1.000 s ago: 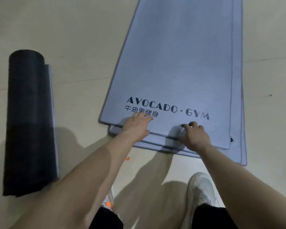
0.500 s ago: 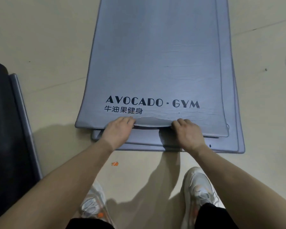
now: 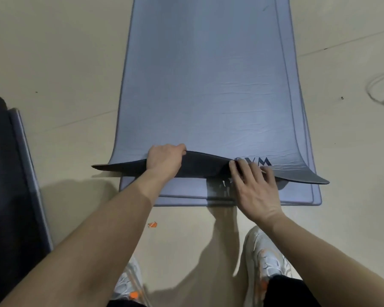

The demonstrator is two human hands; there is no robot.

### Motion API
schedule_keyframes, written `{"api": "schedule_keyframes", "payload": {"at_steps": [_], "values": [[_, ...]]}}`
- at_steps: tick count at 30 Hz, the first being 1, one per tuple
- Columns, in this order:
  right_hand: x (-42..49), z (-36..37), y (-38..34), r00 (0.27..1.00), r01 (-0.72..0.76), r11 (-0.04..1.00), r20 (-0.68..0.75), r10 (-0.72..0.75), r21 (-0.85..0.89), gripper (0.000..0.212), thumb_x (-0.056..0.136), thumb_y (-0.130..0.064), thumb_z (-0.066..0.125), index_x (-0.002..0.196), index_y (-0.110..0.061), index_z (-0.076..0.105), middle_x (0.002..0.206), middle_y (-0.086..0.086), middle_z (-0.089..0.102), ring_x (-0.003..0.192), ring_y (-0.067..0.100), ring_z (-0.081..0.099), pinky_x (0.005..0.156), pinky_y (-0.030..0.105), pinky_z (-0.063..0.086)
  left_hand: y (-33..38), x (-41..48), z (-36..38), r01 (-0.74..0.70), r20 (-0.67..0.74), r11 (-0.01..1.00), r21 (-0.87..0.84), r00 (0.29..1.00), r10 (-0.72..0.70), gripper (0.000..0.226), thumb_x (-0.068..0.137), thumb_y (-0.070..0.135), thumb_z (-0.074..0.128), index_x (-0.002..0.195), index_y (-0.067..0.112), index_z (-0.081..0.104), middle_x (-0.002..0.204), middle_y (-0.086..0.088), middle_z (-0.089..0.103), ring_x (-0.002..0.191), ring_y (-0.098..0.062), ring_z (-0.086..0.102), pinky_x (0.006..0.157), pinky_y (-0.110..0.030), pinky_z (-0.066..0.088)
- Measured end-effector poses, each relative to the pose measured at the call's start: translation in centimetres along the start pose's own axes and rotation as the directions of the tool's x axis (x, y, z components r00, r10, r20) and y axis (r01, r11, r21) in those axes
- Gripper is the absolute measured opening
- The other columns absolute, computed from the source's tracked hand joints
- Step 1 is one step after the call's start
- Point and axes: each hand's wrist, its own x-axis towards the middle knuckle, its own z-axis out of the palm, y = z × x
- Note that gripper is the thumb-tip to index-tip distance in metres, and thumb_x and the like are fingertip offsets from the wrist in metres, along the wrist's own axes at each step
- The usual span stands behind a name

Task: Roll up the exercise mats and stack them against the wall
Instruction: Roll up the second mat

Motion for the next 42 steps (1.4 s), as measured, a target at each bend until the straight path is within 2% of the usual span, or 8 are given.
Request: {"api": "schedule_keyframes", "payload": {"at_steps": [5,9,14,19,25,30,35,42], "values": [[2.0,2.4,-0.1,0.961,-0.058,0.996,0.267,0.074,-0.066,0.086,0.097,-0.053,0.049,0.160,0.000,0.021,0.165,0.023,0.021,0.153,0.042,0.015,0.124,0.057,0.007,-0.2,1.4,2.6,0.078,-0.394,0.997,0.018,0.917,-0.064,0.014,0.096,0.039,0.063,0.098,0.026,0.067,0.104,-0.003,0.059,0.092,-0.028,0.051,0.077,-0.039,0.033],[4.6,3.7,-0.7,0.948,-0.077,0.990,0.300,0.110,-0.119,0.064,0.102,-0.030,0.037,0.157,-0.001,0.024,0.162,0.020,0.031,0.153,0.040,0.019,0.120,0.063,0.011,-1.2,1.2,5.3,0.047,-0.494,0.994,-0.094,0.865,-0.087,0.023,0.095,0.043,0.066,0.092,0.021,0.072,0.094,-0.004,0.063,0.084,-0.030,0.055,0.075,-0.043,0.041],[4.9,4.2,-0.6,0.955,-0.115,0.990,0.266,0.131,-0.077,0.070,0.090,-0.053,0.064,0.137,-0.004,0.049,0.133,0.020,0.049,0.128,0.042,0.040,0.116,0.061,0.020,-3.6,-1.6,8.1,-0.136,-0.261,0.990,0.023,0.956,0.137,0.081,0.081,0.064,0.072,0.143,0.015,0.054,0.131,-0.015,0.054,0.122,-0.031,0.039,0.114,-0.051,0.037],[5.3,4.8,0.2,0.964,-0.066,0.998,0.259,0.060,0.015,0.049,0.093,-0.055,0.060,0.107,-0.008,0.059,0.091,0.011,0.060,0.088,0.035,0.058,0.094,0.049,0.042,-3.6,-1.4,6.9,-0.154,-0.132,0.986,-0.065,0.981,0.144,0.074,0.097,0.056,0.056,0.156,0.016,0.037,0.142,-0.007,0.050,0.127,-0.028,0.046,0.111,-0.039,0.038],[7.3,1.4,3.3,0.917,-0.035,0.983,0.398,-0.040,0.180,0.051,0.099,-0.069,0.030,0.099,-0.019,0.042,0.084,0.003,0.060,0.085,0.034,0.060,0.064,0.039,0.034,-4.2,-1.7,4.1,-0.127,-0.041,0.984,-0.127,0.992,0.122,0.046,0.102,0.060,0.038,0.128,0.025,0.054,0.120,0.004,0.066,0.103,-0.022,0.063,0.075,-0.036,0.041],[10.9,1.2,4.3,0.833,-0.169,0.958,0.554,0.014,0.231,0.062,0.096,-0.074,0.026,0.091,-0.020,0.056,0.078,0.000,0.054,0.087,0.035,0.058,0.075,0.041,0.044,-4.9,1.7,2.7,-0.076,0.010,0.993,-0.095,0.997,0.077,0.049,0.101,0.066,0.034,0.112,0.022,0.053,0.102,-0.008,0.069,0.096,-0.032,0.063,0.071,-0.038,0.039],[7.4,2.6,1.1,0.962,-0.184,0.980,0.218,0.162,0.081,0.074,0.089,-0.076,0.034,0.127,-0.017,0.058,0.113,0.012,0.061,0.103,0.037,0.055,0.102,0.054,0.033,-5.2,6.4,1.0,-0.032,0.152,0.999,-0.043,0.988,0.038,0.049,0.098,0.071,0.032,0.115,0.029,0.050,0.104,-0.003,0.068,0.097,-0.028,0.062,0.082,-0.040,0.037],[12.9,3.3,4.9,0.889,0.024,0.998,0.454,-0.051,0.065,0.103,0.071,-0.096,0.022,0.140,-0.022,0.042,0.130,0.009,0.052,0.118,0.034,0.050,0.103,0.052,0.034,-2.2,3.8,6.3,-0.068,-0.498,0.990,-0.124,0.867,-0.003,0.049,0.089,0.058,0.064,0.120,0.020,0.067,0.120,-0.009,0.059,0.110,-0.035,0.055,0.100,-0.053,0.039]]}}
